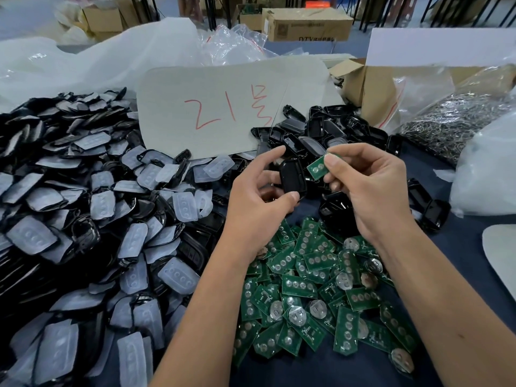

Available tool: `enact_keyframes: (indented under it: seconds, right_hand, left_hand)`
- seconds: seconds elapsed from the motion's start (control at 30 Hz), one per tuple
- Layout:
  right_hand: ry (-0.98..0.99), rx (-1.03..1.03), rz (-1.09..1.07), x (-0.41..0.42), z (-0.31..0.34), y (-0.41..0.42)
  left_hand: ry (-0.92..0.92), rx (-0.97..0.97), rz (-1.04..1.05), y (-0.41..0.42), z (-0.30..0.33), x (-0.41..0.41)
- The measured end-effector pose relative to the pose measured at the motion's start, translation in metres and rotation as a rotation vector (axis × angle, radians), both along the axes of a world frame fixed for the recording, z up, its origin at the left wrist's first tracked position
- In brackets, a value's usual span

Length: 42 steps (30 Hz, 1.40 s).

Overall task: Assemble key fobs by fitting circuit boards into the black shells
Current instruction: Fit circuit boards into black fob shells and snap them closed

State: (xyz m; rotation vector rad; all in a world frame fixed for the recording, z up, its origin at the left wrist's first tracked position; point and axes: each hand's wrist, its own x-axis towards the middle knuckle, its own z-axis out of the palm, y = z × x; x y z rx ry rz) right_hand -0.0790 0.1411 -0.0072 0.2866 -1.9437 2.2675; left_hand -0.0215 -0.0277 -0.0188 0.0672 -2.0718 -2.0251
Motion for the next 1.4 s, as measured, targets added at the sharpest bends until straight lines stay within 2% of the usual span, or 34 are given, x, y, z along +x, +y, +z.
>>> enact_keyframes:
  seconds: [0.2, 0.4, 0.6, 0.83, 1.17, 1.4]
  right_hand:
    - [0.064, 0.033, 0.010, 0.004, 0.005, -0.003]
    - [0.037, 0.025, 0.036, 0.007, 0.004, -0.006]
    - [0.089, 0.076, -0.005, 0.006, 0.000, -0.010]
    - [0.088, 0.092, 0.017, 0.005, -0.001, -0.011]
    - [0.094, 0.094, 0.036, 0.007, -0.006, -0.014]
    - [0.135, 0.297, -0.006, 0.006, -0.009, -0.015]
  left_hand:
    - [-0.008, -0.034, 0.073, -0.001, -0.003, -0.003]
    - [0.043, -0.079, 0.179, -0.003, -0.004, -0.005]
    - [0.037, -0.104, 0.129, -0.001, -0.006, -0.005]
    - [-0.031, 0.203, 0.088, 0.004, 0.000, -0.004]
    - [-0.081, 0.229, 0.124, 0.004, -0.001, -0.005]
    - [-0.053, 0.131, 0.157, 0.001, -0.002, -0.005]
